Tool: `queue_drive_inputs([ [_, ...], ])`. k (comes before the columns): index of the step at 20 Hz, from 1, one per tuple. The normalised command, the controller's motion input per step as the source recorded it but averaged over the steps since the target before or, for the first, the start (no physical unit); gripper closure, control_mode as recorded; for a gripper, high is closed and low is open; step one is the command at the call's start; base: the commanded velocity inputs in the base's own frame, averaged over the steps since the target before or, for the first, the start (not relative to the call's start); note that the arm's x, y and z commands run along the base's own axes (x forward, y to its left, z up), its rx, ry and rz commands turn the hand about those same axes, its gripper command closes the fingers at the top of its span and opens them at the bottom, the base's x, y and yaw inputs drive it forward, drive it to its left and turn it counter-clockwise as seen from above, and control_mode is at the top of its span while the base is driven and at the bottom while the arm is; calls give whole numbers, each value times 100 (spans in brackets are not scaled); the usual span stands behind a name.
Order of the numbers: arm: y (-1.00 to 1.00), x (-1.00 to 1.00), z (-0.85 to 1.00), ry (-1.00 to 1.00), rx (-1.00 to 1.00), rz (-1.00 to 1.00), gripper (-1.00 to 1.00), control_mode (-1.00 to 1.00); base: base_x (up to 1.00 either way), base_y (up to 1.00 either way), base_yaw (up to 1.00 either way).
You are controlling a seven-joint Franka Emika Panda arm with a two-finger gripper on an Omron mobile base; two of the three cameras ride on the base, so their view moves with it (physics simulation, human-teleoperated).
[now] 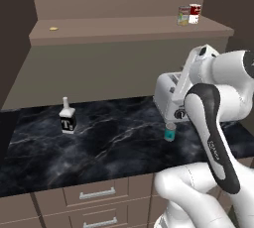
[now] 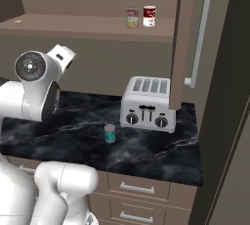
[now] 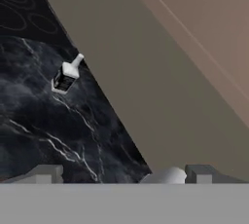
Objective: Pick the cans from the counter and place them in their designated side in the cabinet.
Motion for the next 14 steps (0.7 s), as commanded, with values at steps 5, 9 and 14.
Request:
queue_drive_inputs([
  [5, 0, -5, -12, 1, -1, -34, -100, -100, 0, 0, 0],
  [9, -5, 1, -9, 15, -1, -47, -100, -100, 0, 0, 0],
  [14, -49, -10, -1, 17, 5, -24, -100, -100, 0, 0, 0],
])
